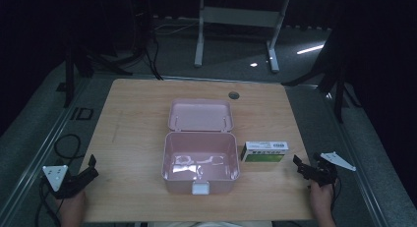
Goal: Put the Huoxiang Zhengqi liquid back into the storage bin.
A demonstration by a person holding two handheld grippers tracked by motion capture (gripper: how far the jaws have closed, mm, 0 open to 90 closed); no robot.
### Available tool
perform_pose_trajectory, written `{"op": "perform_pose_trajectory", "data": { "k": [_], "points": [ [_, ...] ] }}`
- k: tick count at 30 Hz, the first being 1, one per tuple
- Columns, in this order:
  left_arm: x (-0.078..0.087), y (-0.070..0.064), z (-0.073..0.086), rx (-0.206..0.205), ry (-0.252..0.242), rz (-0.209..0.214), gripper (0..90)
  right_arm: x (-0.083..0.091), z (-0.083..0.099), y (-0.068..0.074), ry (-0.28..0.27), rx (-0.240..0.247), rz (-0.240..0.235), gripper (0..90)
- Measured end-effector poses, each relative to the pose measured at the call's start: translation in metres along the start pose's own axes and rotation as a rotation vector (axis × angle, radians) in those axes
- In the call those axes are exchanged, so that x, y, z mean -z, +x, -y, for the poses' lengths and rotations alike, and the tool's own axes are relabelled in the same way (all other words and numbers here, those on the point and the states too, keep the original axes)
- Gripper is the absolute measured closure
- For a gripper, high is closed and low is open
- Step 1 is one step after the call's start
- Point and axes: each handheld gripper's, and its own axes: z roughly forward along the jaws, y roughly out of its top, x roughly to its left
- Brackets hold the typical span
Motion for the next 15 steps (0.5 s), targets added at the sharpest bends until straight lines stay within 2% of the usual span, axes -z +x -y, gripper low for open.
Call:
{"op": "perform_pose_trajectory", "data": {
  "k": [5,6,8,10,15],
  "points": [
    [0.0002,-0.0006,0.0002,-0.006,-0.003,-0.003,2.1,-0.0004,-0.0002,-0.0004,0.014,-0.002,-0.008,10.5],
    [0.0003,-0.0012,0.0003,-0.008,-0.005,-0.006,2.1,-0.0011,-0.0005,-0.0015,0.028,-0.006,-0.025,10.6],
    [0.0006,-0.0018,0.0005,-0.012,-0.007,-0.004,2.1,-0.0047,-0.002,-0.0053,0.093,-0.004,-0.088,10.6],
    [0.0005,-0.0021,0.0006,-0.014,-0.008,-0.005,2.1,-0.0059,-0.0025,-0.0053,0.126,0.021,-0.096,10.6],
    [0.0007,-0.0016,0.0006,-0.012,-0.009,-0.003,2.1,-0.0082,-0.0024,-0.0017,0.198,0.089,-0.151,10.6]
  ]
}}
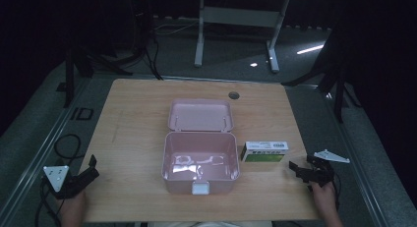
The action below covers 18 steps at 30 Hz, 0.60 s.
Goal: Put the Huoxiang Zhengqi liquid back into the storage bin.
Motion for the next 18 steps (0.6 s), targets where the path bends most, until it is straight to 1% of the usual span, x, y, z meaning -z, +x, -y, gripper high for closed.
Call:
{"op": "perform_pose_trajectory", "data": {
  "k": [1,2,3,5,6,7,8,9,10,11,12,13,14,15,18],
  "points": [
    [0.0,0.0,0.0,0.0,0.0,0.0,2.2,0.0,0.0,0.0,0.0,0.0,0.0,10.6],
    [0.0,0.0,0.0,0.0,0.002,0.003,2.2,0.0,0.0,0.0,0.015,0.011,-0.015,10.6],
    [0.0,0.0,0.0,0.0,0.001,0.002,2.1,0.001,0.0,0.001,0.04,0.04,-0.039,10.5],
    [0.0,0.0,0.0,0.001,0.002,0.004,2.1,0.002,0.001,0.002,0.058,0.066,-0.069,10.5],
    [0.0,0.0,0.0,0.001,0.002,0.004,2.2,0.002,0.001,0.002,0.058,0.066,-0.069,10.5],
    [0.0,0.0,0.0,0.002,0.002,0.005,2.1,0.003,0.002,0.004,0.076,0.104,-0.092,10.5],
    [0.0,0.0,0.0,0.001,-0.001,0.006,2.1,0.003,0.001,0.005,0.091,0.13,-0.105,10.5],
    [0.0,0.0,0.0,0.001,-0.001,0.006,2.1,0.003,0.001,0.005,0.091,0.13,-0.105,10.5],
    [0.0,0.0,0.0,0.002,0.001,0.005,2.1,0.003,0.001,0.007,0.108,0.159,-0.122,10.5],
    [0.0,0.0,0.0,0.002,0.001,0.005,2.1,0.003,0.0,0.007,0.118,0.162,-0.137,10.5],
    [0.0,0.0,0.0,0.002,-0.002,0.005,2.1,0.004,0.0,0.008,0.121,0.173,-0.139,10.5],
    [0.0,0.0,0.0,0.002,-0.002,0.005,2.1,0.004,0.0,0.008,0.121,0.173,-0.139,10.5],
    [0.0,0.0,0.0,0.001,-0.001,0.004,2.1,0.004,-0.003,0.01,0.136,0.196,-0.15,10.5],
    [0.0,0.0,0.0,0.001,0.0,0.006,2.1,0.004,-0.003,0.01,0.136,0.196,-0.15,10.5],
    [0.0,0.0,0.0,-0.001,0.001,0.008,2.1,0.005,-0.008,0.013,0.184,0.215,-0.184,10.5]
  ]
}}
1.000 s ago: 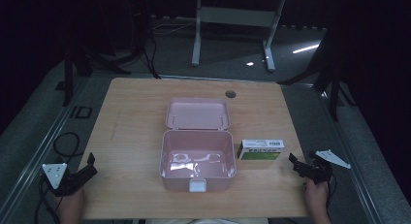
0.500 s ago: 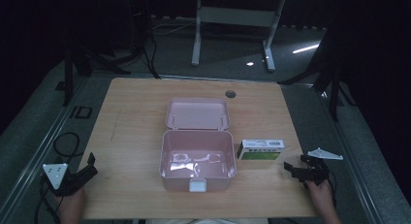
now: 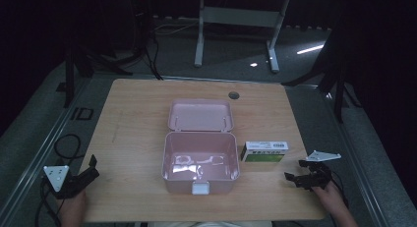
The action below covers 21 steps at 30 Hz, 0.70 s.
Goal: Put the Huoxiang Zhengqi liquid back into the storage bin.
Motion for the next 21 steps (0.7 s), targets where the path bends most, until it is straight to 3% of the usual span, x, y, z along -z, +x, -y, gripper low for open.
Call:
{"op": "perform_pose_trajectory", "data": {
  "k": [8,9,11,13,15,21],
  "points": [
    [0.0,0.0,0.0,-0.001,0.002,0.001,2.1,0.0,-0.008,0.005,0.147,0.087,-0.065,10.5],
    [0.0,0.0,0.0,-0.002,0.003,0.003,2.1,0.0,-0.008,0.005,0.147,0.087,-0.065,10.5],
    [0.0,0.0,0.0,-0.006,0.007,0.004,2.1,0.0,-0.011,0.008,0.213,0.139,-0.057,10.5],
    [0.0,0.0,0.0,-0.007,0.007,0.004,2.1,0.0,-0.013,0.008,0.23,0.139,-0.062,10.5],
    [0.0,0.0,0.0,-0.006,0.007,0.004,2.1,0.001,-0.017,0.009,0.284,0.157,-0.098,10.5],
    [0.0,0.0,0.0,-0.007,0.007,0.004,2.1,0.004,-0.027,0.016,0.38,0.215,-0.143,10.6]
  ]
}}
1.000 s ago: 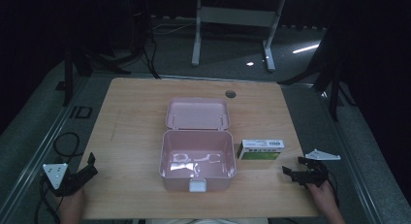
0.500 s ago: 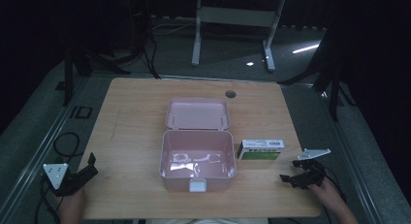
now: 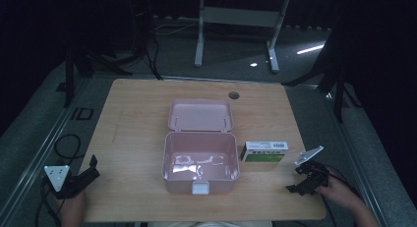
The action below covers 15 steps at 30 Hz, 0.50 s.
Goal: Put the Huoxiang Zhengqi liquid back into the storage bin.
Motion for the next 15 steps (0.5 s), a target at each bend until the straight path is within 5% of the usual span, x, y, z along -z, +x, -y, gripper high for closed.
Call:
{"op": "perform_pose_trajectory", "data": {
  "k": [7,15],
  "points": [
    [0.0,0.0,0.0,0.0,-0.001,0.003,2.1,0.004,-0.012,0.011,0.142,0.092,-0.056,10.5],
    [0.0,0.001,0.0,0.002,0.0,0.007,2.1,0.005,-0.031,0.02,0.318,0.187,0.02,12.7]
  ]
}}
